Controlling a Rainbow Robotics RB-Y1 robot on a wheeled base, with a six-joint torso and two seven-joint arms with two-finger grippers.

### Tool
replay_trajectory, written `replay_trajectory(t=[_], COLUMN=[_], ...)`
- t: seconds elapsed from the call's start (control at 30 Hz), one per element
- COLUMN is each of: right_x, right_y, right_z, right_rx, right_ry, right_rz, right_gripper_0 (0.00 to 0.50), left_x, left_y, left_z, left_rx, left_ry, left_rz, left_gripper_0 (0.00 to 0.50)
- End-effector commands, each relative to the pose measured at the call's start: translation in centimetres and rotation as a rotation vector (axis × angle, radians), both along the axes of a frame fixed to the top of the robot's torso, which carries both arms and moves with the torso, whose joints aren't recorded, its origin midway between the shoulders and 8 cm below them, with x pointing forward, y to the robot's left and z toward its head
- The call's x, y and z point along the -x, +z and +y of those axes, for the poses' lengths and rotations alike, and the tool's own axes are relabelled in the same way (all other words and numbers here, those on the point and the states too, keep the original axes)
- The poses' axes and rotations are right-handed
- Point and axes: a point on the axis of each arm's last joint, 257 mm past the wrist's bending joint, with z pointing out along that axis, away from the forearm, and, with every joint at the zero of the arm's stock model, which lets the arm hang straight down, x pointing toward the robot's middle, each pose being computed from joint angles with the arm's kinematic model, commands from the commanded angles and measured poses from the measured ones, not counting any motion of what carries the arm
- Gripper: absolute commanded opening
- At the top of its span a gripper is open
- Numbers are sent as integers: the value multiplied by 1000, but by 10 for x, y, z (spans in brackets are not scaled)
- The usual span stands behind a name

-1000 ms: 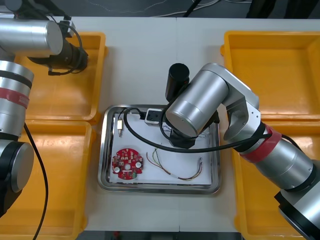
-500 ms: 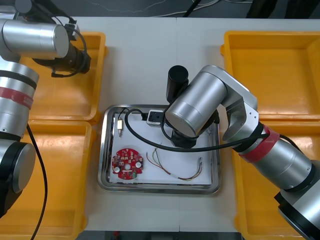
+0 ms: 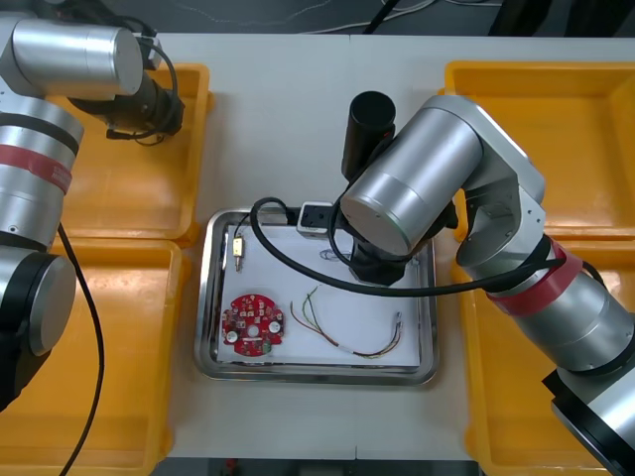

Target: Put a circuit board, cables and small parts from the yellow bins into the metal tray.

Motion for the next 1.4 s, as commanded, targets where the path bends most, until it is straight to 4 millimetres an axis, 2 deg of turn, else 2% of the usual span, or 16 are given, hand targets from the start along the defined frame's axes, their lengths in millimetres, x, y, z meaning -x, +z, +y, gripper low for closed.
replay_trajectory(t=[0.03,0.4,0.6,0.63,0.8,0.97,1.2,1.3,1.37,1.4], right_x=[0,-18,-28,-30,-37,-39,-31,-25,-21,-19], right_y=[36,74,91,96,110,110,107,104,104,102], right_z=[8,-13,-37,-41,-58,-77,-110,-125,-133,-140], right_rx=[-89,-263,-370,-397,-489,-538,-637,-671,-695,-703], right_ry=[9,-152,-326,-364,-511,-654,-866,-944,-988,-1018], right_rz=[-42,-67,-74,-82,-96,-99,-113,-123,-130,-133], right_gripper_0=[500,500,500,500,500,500,500,500,500,500], left_x=[-14,-22,-22,-22,-22,-21,-19,-19,-18,-18], left_y=[35,25,24,24,22,21,14,11,10,10], left_z=[-23,-17,-19,-19,-21,-21,-19,-17,-16,-17], left_rx=[-105,-117,-121,-120,-123,-128,-130,-132,-133,-130], left_ry=[-124,-119,-124,-121,-124,-124,-120,-116,-115,-115], left_rz=[-50,-43,-41,-42,-39,-36,-20,-15,-12,-13], left_gripper_0=[500,500,500,483,318,294,291,243,188,138])
